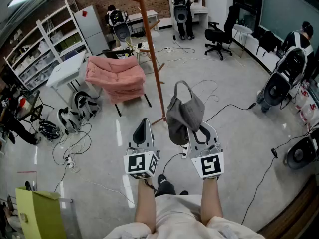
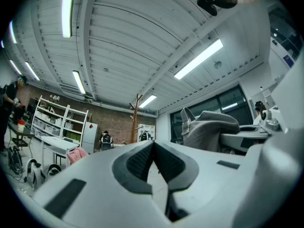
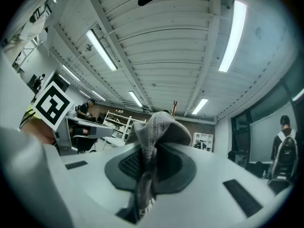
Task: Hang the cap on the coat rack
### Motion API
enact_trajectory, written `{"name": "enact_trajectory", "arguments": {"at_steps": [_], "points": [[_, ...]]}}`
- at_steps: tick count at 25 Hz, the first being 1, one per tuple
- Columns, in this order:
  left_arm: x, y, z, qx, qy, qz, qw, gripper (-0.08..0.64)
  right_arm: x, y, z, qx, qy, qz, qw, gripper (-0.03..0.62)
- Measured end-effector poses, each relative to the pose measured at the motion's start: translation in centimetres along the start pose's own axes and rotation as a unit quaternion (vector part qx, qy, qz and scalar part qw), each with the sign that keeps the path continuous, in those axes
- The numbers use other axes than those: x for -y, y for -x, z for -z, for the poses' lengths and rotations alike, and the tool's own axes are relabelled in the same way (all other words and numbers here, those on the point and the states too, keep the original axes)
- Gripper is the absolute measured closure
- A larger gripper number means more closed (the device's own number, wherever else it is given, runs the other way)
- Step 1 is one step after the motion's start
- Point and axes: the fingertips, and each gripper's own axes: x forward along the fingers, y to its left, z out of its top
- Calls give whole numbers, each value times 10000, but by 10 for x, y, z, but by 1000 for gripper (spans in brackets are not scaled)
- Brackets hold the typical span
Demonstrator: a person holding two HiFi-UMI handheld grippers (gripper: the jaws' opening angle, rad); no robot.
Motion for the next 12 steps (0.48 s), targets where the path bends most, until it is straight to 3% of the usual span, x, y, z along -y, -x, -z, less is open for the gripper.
{"name": "enact_trajectory", "arguments": {"at_steps": [5, 12], "points": [[6, -3, -4, -7, -59, -32, 10000, 552, 10, 3, 1, -13, 40, -3, 10000, 565], [7, 4, -7, -91, -114, -136, 9998, 552, 30, 13, 1, 87, -526, 160, 9984, 563]]}}
